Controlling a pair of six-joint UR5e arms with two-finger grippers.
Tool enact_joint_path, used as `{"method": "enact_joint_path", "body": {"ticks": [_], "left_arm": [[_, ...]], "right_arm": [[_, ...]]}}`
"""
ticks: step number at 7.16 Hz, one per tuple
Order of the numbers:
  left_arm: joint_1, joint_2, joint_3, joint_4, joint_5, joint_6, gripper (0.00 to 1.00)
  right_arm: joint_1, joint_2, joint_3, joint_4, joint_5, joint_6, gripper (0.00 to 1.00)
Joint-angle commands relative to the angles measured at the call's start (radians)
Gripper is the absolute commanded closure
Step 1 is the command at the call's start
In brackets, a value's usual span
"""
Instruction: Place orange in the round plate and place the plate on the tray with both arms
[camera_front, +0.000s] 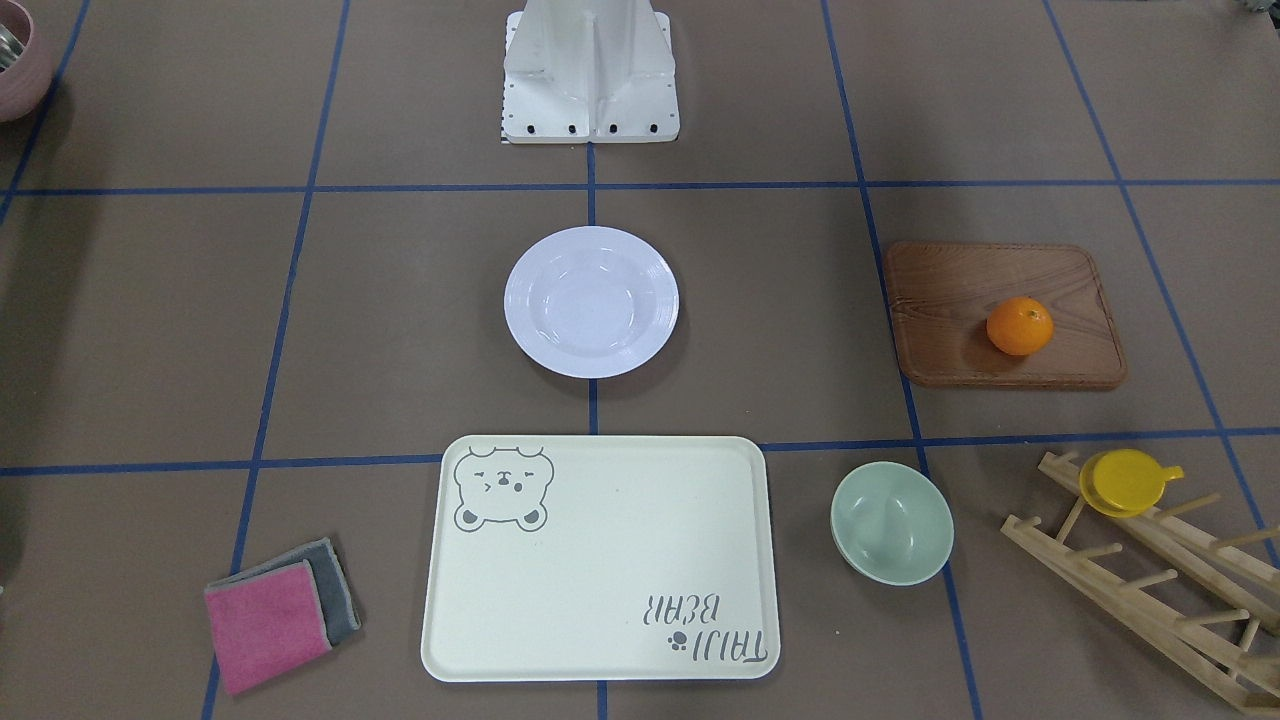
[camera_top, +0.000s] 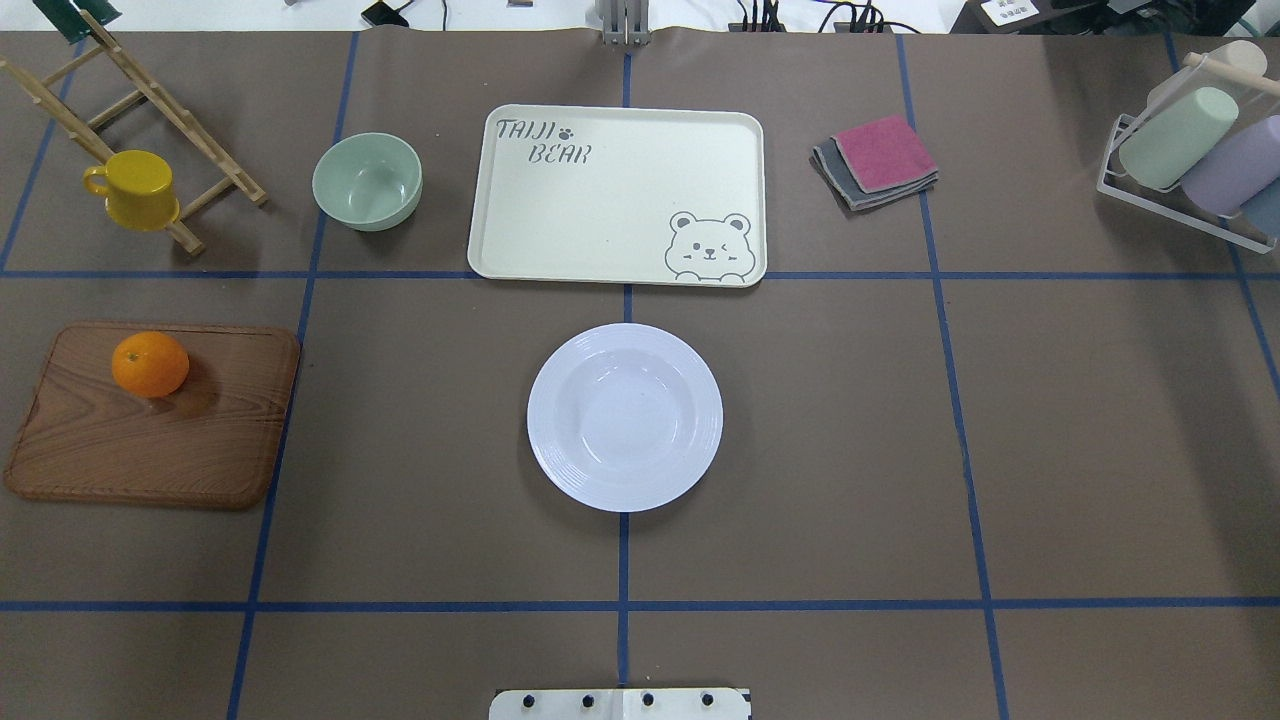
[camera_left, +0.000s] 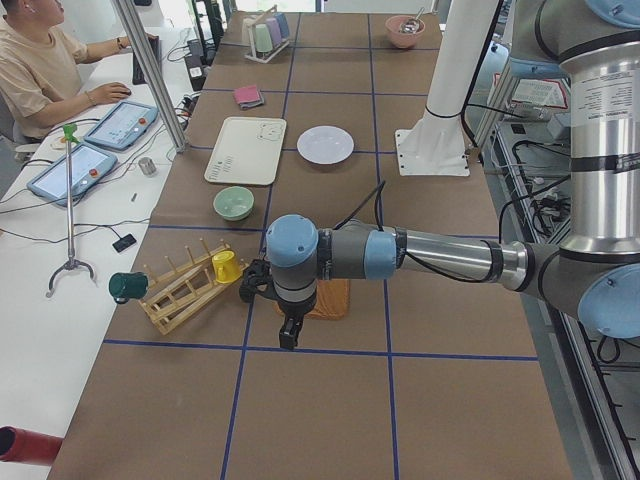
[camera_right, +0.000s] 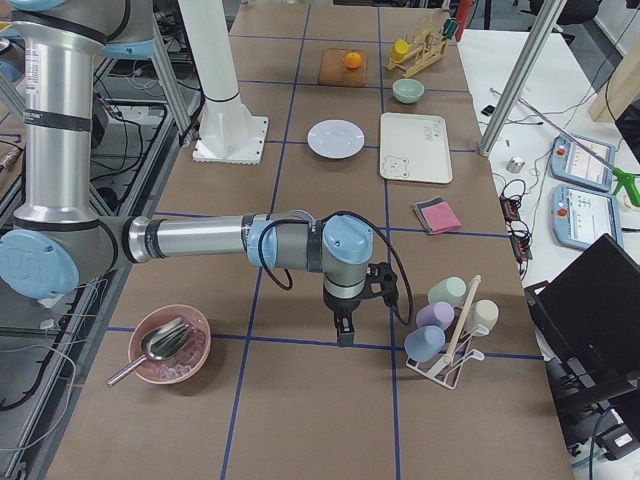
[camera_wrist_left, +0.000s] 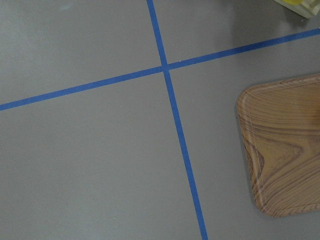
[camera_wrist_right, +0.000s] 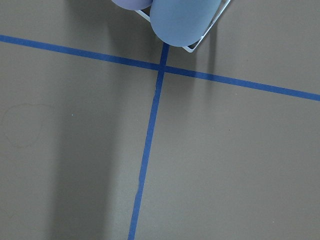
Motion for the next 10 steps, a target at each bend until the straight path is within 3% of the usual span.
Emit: {"method": "enact_joint_path", "body": {"ticks": [1,7,9,10], "left_arm": [[0.0,0.0,-0.027,0.002,0.0,-0.002,0.0],[0.035,-0.045,-0.076,-0.06,-0.033,0.008,0.0],[0.124,-0.046,-0.071,-0.221,-0.084,-0.061,0.0],[0.211,-0.045,-0.074,-0.297,-0.079,-0.225,0.0]], "right_arm": [[0.0,0.002,0.001,0.0,0.002,0.001,0.0],[-0.006,0.008,0.007,0.0,0.008,0.001,0.0],[-0.011,0.008,0.007,0.002,0.021,0.001,0.0],[-0.014,0.008,0.007,0.002,0.021,0.001,0.0]]}}
